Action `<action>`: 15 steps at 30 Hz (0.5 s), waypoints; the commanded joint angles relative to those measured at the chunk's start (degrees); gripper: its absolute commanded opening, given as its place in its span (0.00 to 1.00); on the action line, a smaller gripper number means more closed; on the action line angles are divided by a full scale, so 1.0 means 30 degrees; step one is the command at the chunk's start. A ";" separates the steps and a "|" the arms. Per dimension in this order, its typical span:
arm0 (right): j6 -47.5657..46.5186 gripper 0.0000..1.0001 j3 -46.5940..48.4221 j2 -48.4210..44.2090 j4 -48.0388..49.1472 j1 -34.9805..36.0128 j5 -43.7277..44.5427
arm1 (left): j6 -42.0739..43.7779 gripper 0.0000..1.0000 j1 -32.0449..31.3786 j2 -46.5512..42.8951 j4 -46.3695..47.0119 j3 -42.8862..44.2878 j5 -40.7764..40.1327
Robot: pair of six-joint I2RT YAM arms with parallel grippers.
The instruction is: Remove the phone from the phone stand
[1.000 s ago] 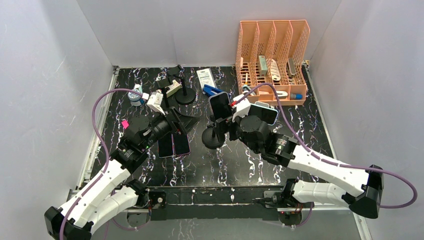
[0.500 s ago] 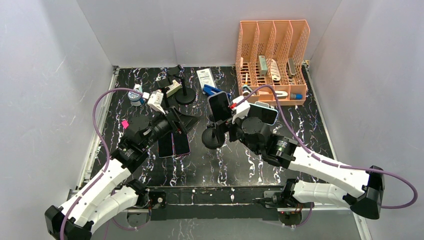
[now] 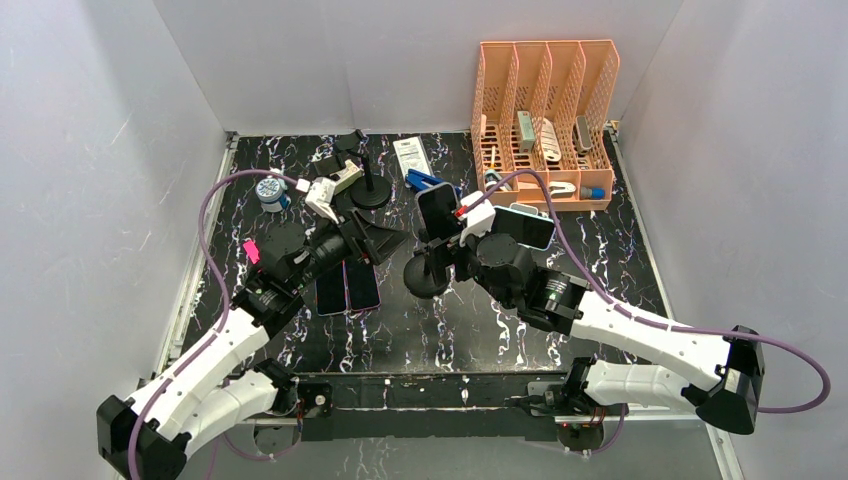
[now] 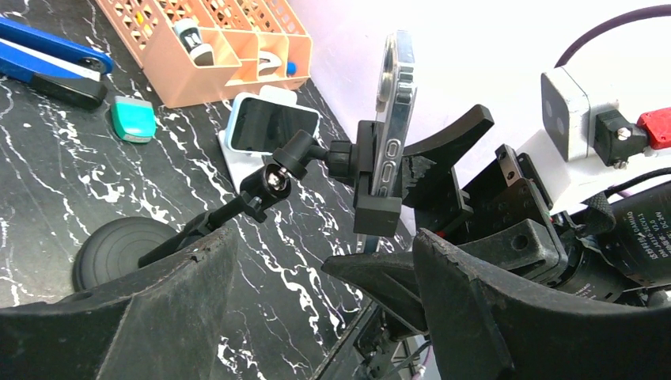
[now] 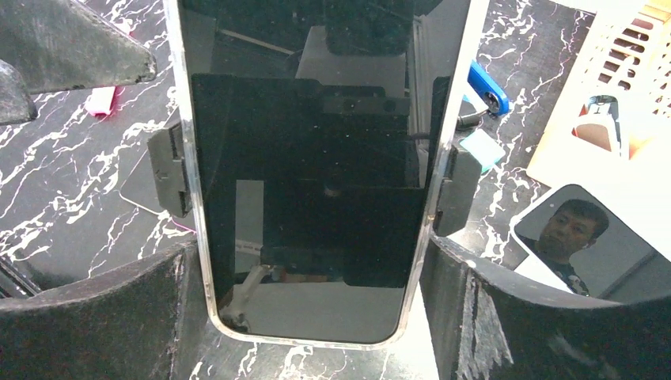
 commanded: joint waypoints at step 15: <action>0.0080 0.54 0.1191 -0.0010 0.0122 0.0089 -0.0043 | -0.1262 0.77 0.0090 0.2616 0.3906 0.0963 0.2699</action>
